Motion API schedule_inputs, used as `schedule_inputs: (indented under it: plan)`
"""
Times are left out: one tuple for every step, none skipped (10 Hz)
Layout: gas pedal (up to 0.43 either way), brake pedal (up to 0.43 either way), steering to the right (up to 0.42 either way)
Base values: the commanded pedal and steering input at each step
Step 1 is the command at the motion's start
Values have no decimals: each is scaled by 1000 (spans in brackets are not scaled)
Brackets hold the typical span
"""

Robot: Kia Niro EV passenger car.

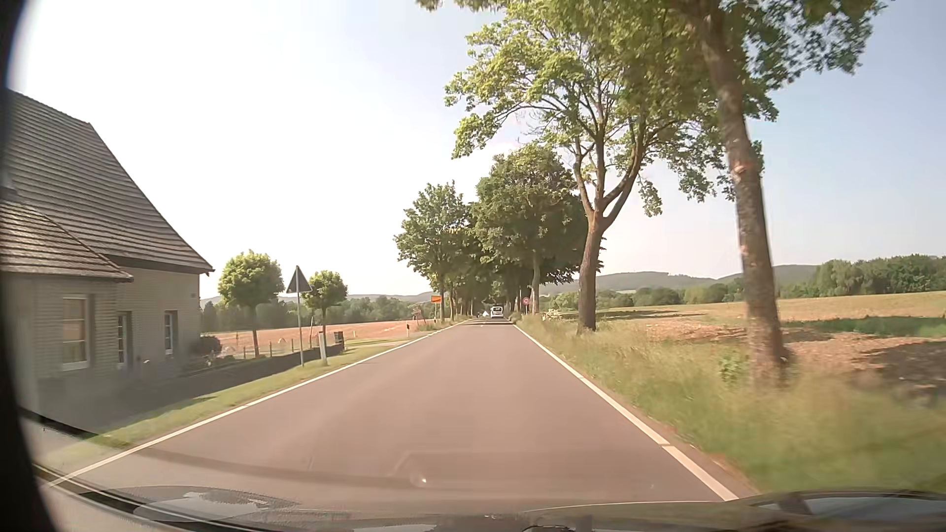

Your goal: Follow the waypoints while adhering to traffic rules and regulations

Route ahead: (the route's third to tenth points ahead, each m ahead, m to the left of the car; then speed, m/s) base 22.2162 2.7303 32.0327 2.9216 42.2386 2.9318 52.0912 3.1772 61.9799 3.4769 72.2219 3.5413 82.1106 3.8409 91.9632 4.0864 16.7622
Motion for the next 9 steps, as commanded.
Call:
schedule_inputs:
  plan:
    - [268, 0, -3]
    - [287, 0, -4]
    - [331, 0, -4]
    - [339, 0, -3]
    - [350, 0, -4]
    - [350, 0, -3]
    - [350, 0, -4]
    - [358, 0, -3]
    - [358, 0, -3]
